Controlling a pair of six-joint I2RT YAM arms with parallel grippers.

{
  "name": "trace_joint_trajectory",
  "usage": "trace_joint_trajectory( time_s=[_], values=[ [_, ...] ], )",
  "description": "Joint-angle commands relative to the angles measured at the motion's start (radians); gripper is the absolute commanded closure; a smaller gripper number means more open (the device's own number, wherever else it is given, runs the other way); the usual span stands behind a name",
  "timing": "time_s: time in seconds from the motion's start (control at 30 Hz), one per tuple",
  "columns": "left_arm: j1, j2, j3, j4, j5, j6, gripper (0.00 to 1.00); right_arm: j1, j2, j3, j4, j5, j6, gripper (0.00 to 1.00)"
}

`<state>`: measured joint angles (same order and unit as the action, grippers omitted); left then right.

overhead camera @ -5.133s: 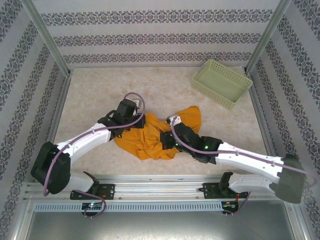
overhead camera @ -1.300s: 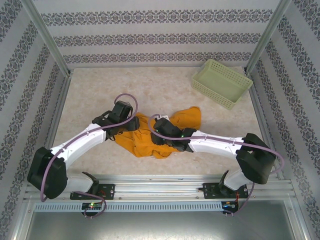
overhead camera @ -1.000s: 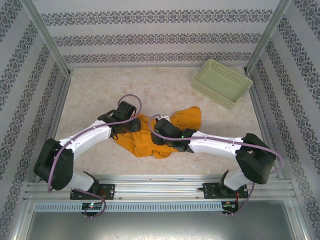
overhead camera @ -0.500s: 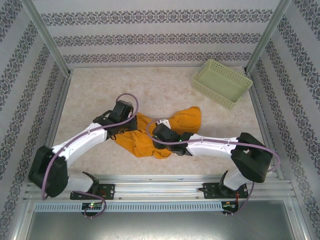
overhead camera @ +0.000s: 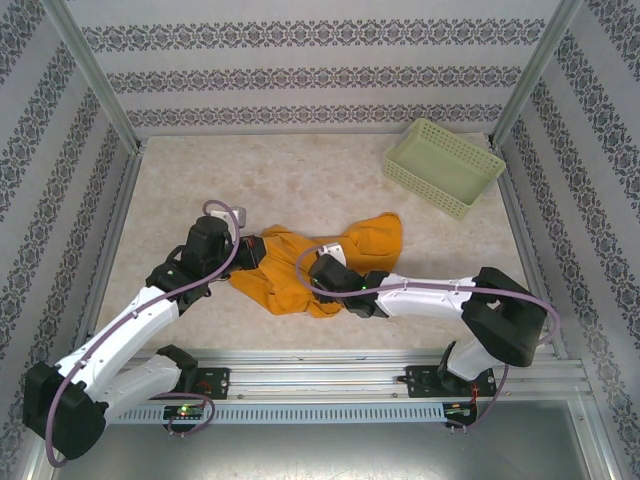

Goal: Fold the inside-out t-shirt

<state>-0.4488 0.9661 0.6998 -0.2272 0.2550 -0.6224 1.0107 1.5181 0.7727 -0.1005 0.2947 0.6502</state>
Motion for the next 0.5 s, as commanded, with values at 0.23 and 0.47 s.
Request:
trace_joint_trajectory(
  time_s=[0.23,0.47],
  values=[
    [0.010,0.014,-0.063,0.167,0.232,0.010,0.86,-0.021,-0.129,0.037,0.108,-0.118,-0.052,0.50],
    [0.009,-0.042,-0.101,0.199,0.258,0.000,0.83,-0.060,0.004,0.096,0.283,-0.295,-0.090,0.44]
  ],
)
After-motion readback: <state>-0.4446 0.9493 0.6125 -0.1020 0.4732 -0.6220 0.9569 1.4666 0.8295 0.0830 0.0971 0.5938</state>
